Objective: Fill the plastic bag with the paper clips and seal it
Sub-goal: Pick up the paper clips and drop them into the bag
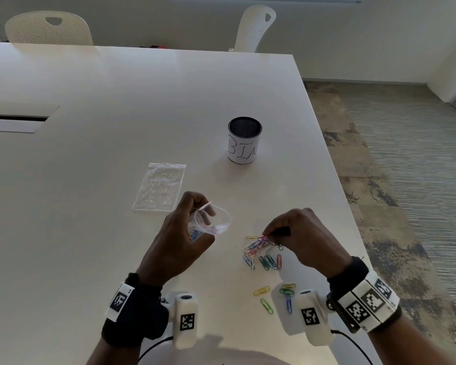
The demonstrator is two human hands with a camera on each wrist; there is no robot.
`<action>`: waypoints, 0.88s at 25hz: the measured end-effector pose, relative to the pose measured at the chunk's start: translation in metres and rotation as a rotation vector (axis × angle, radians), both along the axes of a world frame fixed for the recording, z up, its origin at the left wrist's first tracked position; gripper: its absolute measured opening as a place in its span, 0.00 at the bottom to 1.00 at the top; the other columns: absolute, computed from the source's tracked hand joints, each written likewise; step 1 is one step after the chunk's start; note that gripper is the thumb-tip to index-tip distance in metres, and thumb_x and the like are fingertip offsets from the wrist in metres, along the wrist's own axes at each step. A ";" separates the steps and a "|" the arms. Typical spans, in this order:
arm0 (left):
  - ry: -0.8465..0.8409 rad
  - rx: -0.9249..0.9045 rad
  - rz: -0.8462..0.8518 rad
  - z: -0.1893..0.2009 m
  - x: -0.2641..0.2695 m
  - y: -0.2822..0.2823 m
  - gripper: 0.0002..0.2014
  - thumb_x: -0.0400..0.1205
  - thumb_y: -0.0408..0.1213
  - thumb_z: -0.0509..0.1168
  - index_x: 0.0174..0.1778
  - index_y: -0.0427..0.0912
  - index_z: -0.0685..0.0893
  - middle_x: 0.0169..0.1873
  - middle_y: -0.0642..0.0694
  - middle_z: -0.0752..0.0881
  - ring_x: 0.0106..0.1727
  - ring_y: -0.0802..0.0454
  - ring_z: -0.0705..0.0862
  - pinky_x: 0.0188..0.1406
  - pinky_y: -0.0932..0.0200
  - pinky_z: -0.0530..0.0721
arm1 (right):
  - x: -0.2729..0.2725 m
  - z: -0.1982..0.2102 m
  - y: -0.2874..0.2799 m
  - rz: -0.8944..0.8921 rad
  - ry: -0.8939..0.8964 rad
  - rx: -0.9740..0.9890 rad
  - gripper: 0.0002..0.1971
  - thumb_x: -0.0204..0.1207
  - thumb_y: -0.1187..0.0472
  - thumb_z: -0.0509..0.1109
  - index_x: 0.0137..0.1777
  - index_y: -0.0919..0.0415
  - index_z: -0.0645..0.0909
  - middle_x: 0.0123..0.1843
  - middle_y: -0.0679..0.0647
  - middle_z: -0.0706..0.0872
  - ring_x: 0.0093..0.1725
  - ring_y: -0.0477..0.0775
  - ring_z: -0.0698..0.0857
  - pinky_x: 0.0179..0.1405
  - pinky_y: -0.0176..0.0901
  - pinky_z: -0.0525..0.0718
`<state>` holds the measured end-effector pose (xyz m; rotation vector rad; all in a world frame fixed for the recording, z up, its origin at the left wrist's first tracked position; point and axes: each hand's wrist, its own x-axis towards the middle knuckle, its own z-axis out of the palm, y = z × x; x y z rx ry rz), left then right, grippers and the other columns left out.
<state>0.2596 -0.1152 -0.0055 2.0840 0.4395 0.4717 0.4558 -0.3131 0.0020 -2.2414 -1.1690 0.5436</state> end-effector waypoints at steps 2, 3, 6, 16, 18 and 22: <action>0.001 -0.002 -0.001 0.000 0.000 0.000 0.24 0.76 0.25 0.79 0.60 0.47 0.76 0.54 0.56 0.88 0.54 0.52 0.88 0.46 0.69 0.85 | 0.003 0.001 -0.001 -0.018 0.045 0.012 0.08 0.74 0.67 0.83 0.51 0.58 0.96 0.45 0.51 0.97 0.40 0.42 0.93 0.43 0.25 0.89; 0.001 -0.004 0.000 0.000 0.001 0.000 0.24 0.76 0.25 0.79 0.60 0.47 0.76 0.54 0.57 0.88 0.54 0.53 0.88 0.46 0.70 0.85 | 0.005 0.002 -0.001 -0.024 0.055 0.010 0.08 0.74 0.68 0.83 0.51 0.58 0.96 0.45 0.52 0.97 0.40 0.43 0.94 0.44 0.26 0.89; -0.004 -0.003 0.004 0.000 0.001 0.000 0.24 0.76 0.25 0.79 0.60 0.47 0.76 0.53 0.56 0.89 0.54 0.52 0.88 0.45 0.71 0.85 | 0.007 0.008 -0.002 -0.051 0.061 0.009 0.08 0.73 0.69 0.83 0.50 0.58 0.96 0.43 0.52 0.97 0.40 0.44 0.94 0.47 0.30 0.91; -0.008 0.006 0.003 0.000 0.002 0.001 0.23 0.76 0.25 0.79 0.59 0.47 0.76 0.54 0.56 0.89 0.54 0.53 0.88 0.47 0.71 0.85 | -0.034 0.067 0.044 -0.057 0.179 0.495 0.07 0.74 0.70 0.82 0.49 0.60 0.96 0.43 0.49 0.97 0.43 0.43 0.95 0.50 0.35 0.92; -0.002 0.007 0.008 0.001 0.002 0.000 0.24 0.76 0.26 0.79 0.60 0.46 0.75 0.52 0.54 0.89 0.51 0.55 0.88 0.46 0.72 0.83 | -0.049 0.065 0.058 0.013 0.108 0.500 0.06 0.75 0.69 0.81 0.49 0.60 0.96 0.42 0.49 0.97 0.41 0.41 0.94 0.47 0.35 0.92; -0.002 0.012 0.022 0.001 0.002 0.000 0.24 0.77 0.24 0.78 0.61 0.47 0.75 0.46 0.53 0.88 0.45 0.58 0.87 0.40 0.73 0.81 | -0.074 0.050 0.077 0.137 -0.079 0.384 0.07 0.78 0.69 0.77 0.50 0.60 0.95 0.42 0.52 0.94 0.38 0.46 0.91 0.38 0.34 0.86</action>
